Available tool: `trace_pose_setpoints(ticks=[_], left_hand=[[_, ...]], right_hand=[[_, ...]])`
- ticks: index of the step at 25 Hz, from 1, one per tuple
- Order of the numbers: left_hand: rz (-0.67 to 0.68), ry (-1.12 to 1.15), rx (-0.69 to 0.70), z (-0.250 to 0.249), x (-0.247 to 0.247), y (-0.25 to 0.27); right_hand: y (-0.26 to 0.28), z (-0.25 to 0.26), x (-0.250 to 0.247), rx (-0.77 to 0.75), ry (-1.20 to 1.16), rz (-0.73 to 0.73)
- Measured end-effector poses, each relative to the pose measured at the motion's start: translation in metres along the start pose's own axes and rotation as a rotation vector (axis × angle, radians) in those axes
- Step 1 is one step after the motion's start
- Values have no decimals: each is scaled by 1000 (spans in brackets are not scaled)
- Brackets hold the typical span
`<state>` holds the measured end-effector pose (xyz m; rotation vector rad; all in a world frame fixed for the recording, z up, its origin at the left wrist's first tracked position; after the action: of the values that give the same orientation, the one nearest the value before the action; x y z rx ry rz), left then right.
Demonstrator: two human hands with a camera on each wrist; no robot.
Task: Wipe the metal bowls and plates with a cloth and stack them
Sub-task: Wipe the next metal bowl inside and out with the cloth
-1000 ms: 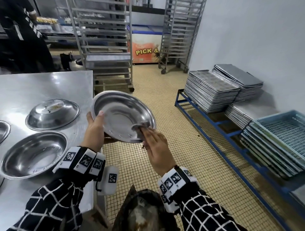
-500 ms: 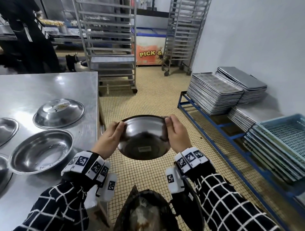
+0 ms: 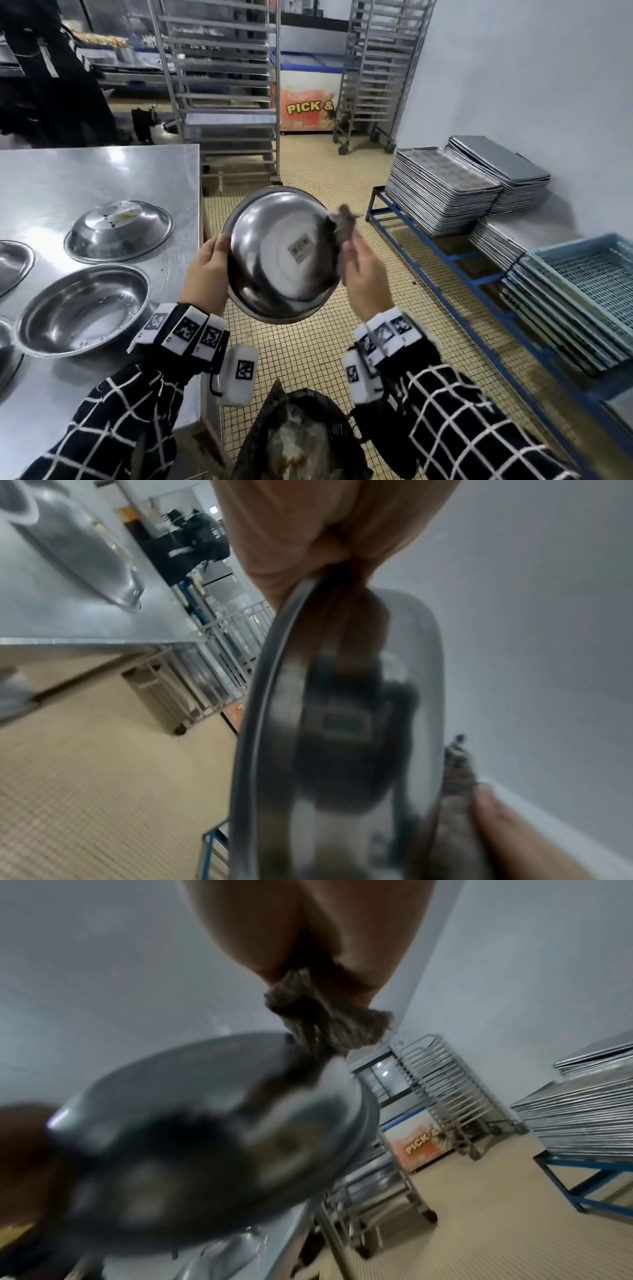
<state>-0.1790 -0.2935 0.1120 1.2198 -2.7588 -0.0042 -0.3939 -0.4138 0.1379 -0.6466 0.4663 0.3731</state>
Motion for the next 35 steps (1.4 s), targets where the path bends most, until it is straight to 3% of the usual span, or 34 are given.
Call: trace_pose_setpoints(ticks=[4,8,10,13,17,21,26,28,32,35], left_hand=[[-6,100,-65,6,9,-2],[35,84,-49,6,17,7],[63,72,-33,3,22,11],[40,106,-18,-1,18,10],[-24,143,-48,1,7,6],[-63,95,-24,3,8,10],[5,85,-3,-4,16,14],[36,108,-31,-5,16,13],[25,189,-137,0,12,10],[-40,246,-178,6,10,10]], right_hand=[[55,31,63,-305,133,126],[31,65,67,-476,144,124],[0,64,55,-451,166,52],[-26,33,37,-267,109,-31],[12,-6,45,-64,8,52],[53,33,78,-263,17,140],[7,67,62,-485,244,70],[-15,54,45,-444,286,18],[-13,-2,21,-162,98,-42],[26,-5,37,-179,55,-71]])
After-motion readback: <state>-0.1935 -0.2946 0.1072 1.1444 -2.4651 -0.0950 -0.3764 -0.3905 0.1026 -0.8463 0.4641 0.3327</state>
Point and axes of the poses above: each hand's wrist, its own y-axis away from the middle knuckle, its own x-axis out of the palm, z = x × y, the point moved 7 cm from there along -y, towards the middle knuckle, and after that the axes turned 6 degrees about -x, right-handed, at the moved point
